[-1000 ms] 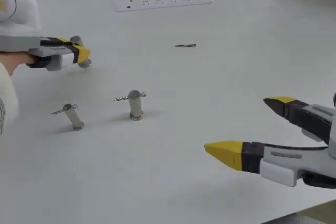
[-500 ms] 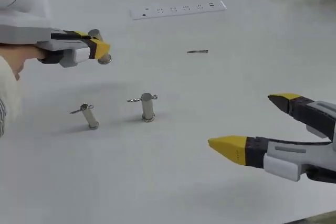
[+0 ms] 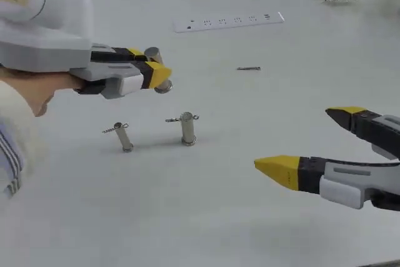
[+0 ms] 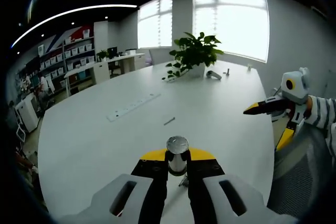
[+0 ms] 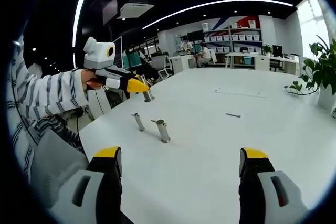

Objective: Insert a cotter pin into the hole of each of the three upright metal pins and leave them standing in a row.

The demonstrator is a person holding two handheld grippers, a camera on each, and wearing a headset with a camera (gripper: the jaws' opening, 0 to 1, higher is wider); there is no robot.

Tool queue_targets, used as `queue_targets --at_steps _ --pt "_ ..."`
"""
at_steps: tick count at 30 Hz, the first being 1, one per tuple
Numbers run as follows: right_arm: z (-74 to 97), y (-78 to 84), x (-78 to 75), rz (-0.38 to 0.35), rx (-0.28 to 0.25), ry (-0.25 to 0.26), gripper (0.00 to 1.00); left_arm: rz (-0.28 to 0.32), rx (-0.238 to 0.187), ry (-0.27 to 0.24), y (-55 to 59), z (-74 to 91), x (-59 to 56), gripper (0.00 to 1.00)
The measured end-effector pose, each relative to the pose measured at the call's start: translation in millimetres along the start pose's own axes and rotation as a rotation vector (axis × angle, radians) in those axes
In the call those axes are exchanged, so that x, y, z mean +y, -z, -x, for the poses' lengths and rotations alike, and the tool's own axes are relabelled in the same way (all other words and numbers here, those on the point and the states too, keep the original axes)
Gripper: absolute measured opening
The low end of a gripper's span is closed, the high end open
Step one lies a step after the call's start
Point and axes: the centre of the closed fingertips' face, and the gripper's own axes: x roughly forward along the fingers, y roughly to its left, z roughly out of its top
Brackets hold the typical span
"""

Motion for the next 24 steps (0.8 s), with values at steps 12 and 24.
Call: queue_targets --at_steps 12,24 --pt "4.6 2.7 5.3 0.005 -0.003 -0.018 0.92 0.039 0.009 0.022 22.7 -2.3 -45.4 0.09" --pt "6.7 12.1 11.1 0.000 0.018 -0.044 0.94 0.066 0.050 0.026 56.5 -12.1 -76.7 0.09"
